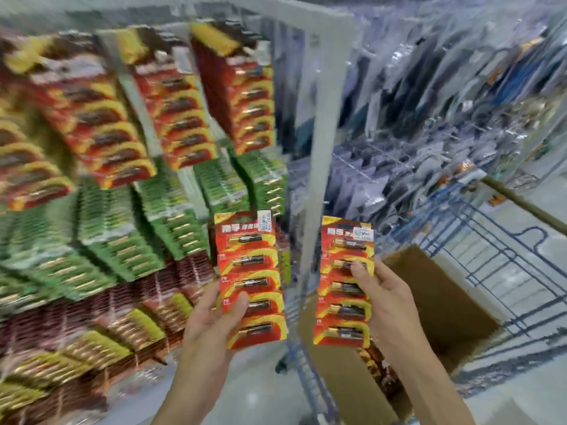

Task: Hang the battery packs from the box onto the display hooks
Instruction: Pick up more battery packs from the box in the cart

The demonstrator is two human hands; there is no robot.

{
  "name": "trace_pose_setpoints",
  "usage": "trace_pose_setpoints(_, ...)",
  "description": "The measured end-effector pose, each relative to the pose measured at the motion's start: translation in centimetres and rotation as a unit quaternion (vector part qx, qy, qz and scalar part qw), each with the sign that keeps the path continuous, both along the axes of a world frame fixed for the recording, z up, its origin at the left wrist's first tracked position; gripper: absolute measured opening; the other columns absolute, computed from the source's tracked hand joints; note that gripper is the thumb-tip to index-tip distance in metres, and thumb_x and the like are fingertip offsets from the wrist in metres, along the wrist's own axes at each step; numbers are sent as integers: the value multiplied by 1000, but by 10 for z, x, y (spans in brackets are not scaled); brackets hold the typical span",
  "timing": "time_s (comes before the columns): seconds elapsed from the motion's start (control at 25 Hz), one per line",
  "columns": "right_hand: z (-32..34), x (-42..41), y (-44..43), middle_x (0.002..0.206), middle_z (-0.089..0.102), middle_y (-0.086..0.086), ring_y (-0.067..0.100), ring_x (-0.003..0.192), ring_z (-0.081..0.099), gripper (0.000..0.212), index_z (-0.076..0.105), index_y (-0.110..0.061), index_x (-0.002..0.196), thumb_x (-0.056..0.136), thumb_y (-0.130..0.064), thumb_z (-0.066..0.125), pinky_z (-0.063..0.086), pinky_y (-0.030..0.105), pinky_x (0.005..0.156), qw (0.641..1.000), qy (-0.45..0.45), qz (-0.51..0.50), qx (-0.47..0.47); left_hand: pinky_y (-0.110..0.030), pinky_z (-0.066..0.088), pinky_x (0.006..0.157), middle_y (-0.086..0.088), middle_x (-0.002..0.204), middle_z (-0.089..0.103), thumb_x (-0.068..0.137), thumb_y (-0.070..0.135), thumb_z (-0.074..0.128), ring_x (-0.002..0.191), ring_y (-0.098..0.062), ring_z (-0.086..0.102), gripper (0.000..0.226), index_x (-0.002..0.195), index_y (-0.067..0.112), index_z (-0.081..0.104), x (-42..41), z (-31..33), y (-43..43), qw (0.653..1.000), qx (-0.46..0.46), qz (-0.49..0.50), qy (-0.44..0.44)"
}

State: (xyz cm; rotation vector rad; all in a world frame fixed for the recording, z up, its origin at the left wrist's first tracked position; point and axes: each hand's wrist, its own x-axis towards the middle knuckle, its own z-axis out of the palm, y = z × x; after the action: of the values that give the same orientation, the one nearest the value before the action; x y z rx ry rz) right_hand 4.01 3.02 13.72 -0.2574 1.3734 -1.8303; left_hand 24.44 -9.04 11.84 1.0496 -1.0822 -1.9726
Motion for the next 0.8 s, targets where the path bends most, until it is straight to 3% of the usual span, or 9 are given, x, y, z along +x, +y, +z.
trace_pose_setpoints(0.28,23,115,-63,114,74,21,37,95,74,35,67,-6,125,99,-27,56,64,48,75,996,16,75,-35,-48,59,87,-6,113,79,98,32,61,101,-29,77,31,127,19,67,111,28,-33,996,-54,69,0)
trace_pose_setpoints(0.4,40,142,-86,114,75,19,33,96,75,36,64,-4,130,103,-24,50,65,44,72,995,5,96,-41,-56,57,96,-1,117,78,92,45,65,107,-27,75,44,131,24,66,138,36,-44,993,-35,112,11)
trace_pose_setpoints(0.52,52,150,-105,108,77,16,29,90,77,33,64,-6,129,106,-21,47,64,42,67,994,12,103,-44,-57,53,102,3,126,75,74,58,82,117,-27,71,68,134,32,64,149,46,-57,986,-9,161,40)
trace_pose_setpoints(0.64,58,147,-119,111,77,16,31,90,77,32,62,-8,131,106,-22,49,63,42,62,993,-6,106,-41,-55,58,93,-6,118,77,88,36,74,107,-33,75,48,133,24,65,147,53,-69,979,15,190,74)
trace_pose_setpoints(0.8,60,132,-125,100,78,20,36,80,77,26,66,-5,119,106,-19,48,62,43,57,991,-28,127,-40,-46,60,76,-9,110,79,91,29,68,97,-33,77,37,127,19,68,133,73,-79,977,3,194,87)
